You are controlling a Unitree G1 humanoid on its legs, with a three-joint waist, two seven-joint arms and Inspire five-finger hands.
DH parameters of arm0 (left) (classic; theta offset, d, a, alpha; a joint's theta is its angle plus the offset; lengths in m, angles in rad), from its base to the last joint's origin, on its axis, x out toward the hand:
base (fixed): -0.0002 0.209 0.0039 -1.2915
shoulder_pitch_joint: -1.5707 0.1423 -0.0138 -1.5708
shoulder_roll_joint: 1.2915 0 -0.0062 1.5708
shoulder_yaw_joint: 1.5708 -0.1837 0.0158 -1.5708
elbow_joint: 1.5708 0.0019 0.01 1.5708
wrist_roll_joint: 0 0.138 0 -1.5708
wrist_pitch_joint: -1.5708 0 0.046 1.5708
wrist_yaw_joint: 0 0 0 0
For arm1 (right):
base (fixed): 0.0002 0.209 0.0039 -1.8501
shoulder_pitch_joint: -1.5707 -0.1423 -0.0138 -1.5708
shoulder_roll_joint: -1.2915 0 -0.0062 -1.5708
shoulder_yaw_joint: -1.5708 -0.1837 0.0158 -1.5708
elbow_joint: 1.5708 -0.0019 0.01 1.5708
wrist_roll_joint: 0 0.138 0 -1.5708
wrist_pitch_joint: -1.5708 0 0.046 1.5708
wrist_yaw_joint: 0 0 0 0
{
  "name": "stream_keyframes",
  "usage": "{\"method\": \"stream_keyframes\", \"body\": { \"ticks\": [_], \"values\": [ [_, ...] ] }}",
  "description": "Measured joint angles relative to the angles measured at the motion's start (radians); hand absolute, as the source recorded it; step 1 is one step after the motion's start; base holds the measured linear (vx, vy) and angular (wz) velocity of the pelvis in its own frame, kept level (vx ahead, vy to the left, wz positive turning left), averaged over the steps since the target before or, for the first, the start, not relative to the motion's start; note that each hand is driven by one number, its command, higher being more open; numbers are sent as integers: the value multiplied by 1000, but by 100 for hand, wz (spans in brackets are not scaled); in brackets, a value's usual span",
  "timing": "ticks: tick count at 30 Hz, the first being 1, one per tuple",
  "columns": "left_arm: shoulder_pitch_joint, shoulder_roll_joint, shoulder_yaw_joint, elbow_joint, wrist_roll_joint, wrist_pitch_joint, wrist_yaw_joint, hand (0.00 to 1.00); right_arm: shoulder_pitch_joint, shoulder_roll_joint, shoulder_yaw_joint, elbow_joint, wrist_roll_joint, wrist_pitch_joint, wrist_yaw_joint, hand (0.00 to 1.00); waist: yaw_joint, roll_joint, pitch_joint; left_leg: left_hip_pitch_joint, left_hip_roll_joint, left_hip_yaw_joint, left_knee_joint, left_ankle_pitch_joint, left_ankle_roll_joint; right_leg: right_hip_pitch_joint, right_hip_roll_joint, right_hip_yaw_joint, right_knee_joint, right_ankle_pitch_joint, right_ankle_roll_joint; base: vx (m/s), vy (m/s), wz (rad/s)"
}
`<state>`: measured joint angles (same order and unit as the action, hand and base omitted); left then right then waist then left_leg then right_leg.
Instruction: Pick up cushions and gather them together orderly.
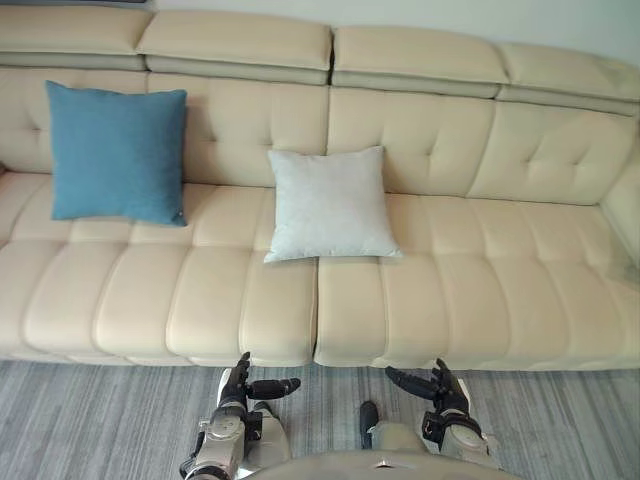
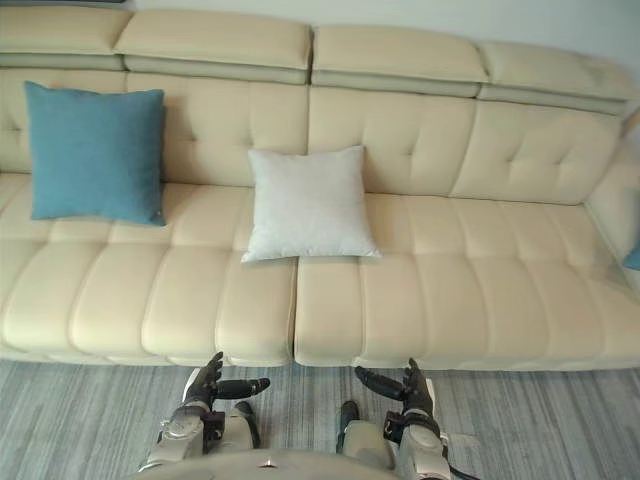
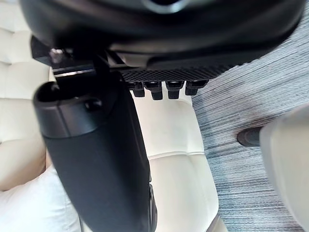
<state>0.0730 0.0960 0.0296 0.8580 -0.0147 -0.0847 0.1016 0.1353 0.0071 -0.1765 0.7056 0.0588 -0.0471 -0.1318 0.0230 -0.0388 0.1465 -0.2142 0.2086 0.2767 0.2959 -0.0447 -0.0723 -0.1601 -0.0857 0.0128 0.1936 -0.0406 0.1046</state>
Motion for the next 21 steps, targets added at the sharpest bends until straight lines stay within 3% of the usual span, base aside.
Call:
{"method": "stream_keyframes", "body": {
  "ticks": [3,4,7,9,10,11,12,13,14,15,16,17,18,19,21],
  "values": [
    [-12,-7,20,18,30,1,-1,100,-10,7,0,39,0,4,-3,100,2,-17,3,-12,34,31,81,-57,3,-2,2,10,-1,7,13,-69,77,-50],
    [-13,-5,23,21,34,1,2,100,-9,18,0,59,-1,8,-4,100,2,-32,-3,-11,38,54,96,-68,21,-8,-38,-74,1,9,15,-72,70,-44],
    [-31,-1,27,21,48,7,5,100,-2,39,-1,99,-1,19,-9,100,1,-65,-6,-11,36,71,97,-68,32,-13,-101,-195,45,16,13,-19,45,-16],
    [-41,-1,35,24,48,12,10,100,-4,51,3,132,-1,32,-5,100,7,-84,-8,-6,37,71,102,-67,30,-67,-128,-235,266,-44,-1,-29,-50,7],
    [-46,2,35,24,47,24,9,100,4,52,-7,136,-3,32,-6,100,7,-114,-19,3,25,63,108,-71,15,-80,-136,-252,301,-47,33,-22,-65,-34],
    [-38,-18,40,37,47,26,5,100,-1,48,-12,137,-20,23,-12,100,41,-87,-62,-2,39,70,38,-38,33,-37,-87,-241,152,-40,40,-19,-60,-47],
    [-41,-25,54,36,47,24,1,100,-13,49,-17,136,-20,23,-14,100,45,-85,-59,5,44,87,21,-18,32,-54,-87,-237,250,-72,47,-29,-53,-36],
    [-43,-28,63,36,47,25,-1,100,-19,53,-15,140,-20,21,-16,100,28,-93,-57,5,38,80,4,9,30,-62,-95,-229,455,-150,60,-21,-123,7],
    [-42,-27,65,35,47,25,2,100,-24,53,-17,156,-20,20,-14,100,31,-113,-63,-2,28,72,6,25,22,-26,-89,-215,494,-199,90,-41,-159,2],
    [-50,-26,72,29,47,29,5,100,-50,48,-19,170,-20,21,-24,100,55,-114,-60,-27,32,86,20,40,20,-15,-52,-187,401,-224,57,-54,-141,-15],
    [-50,-28,74,29,47,29,7,100,-63,45,-18,173,-20,21,-27,100,59,-108,-62,-36,39,89,13,51,24,-4,-35,-180,348,-225,45,-133,-110,-38],
    [-52,-46,70,29,46,28,9,100,-80,34,-18,174,-20,15,-32,100,66,-73,-69,-78,58,90,-13,84,12,32,14,-175,176,-209,-36,-125,-75,-23],
    [-60,-51,69,35,46,28,10,100,-94,25,-18,175,-20,12,-35,100,67,-48,-52,-87,70,86,-21,97,11,42,32,-173,127,-184,-59,-177,-46,-17],
    [-71,-67,64,36,46,28,10,100,-114,9,-19,186,-19,11,-41,100,68,-9,-23,-82,74,76,-67,136,7,52,48,-179,80,-139,-67,-146,8,-2],
    [-57,-77,54,35,46,28,12,100,-112,7,-10,210,-19,21,-46,100,68,10,-21,-68,67,64,-128,199,2,43,50,-196,84,-128,-76,-222,13,18]
  ]
}}
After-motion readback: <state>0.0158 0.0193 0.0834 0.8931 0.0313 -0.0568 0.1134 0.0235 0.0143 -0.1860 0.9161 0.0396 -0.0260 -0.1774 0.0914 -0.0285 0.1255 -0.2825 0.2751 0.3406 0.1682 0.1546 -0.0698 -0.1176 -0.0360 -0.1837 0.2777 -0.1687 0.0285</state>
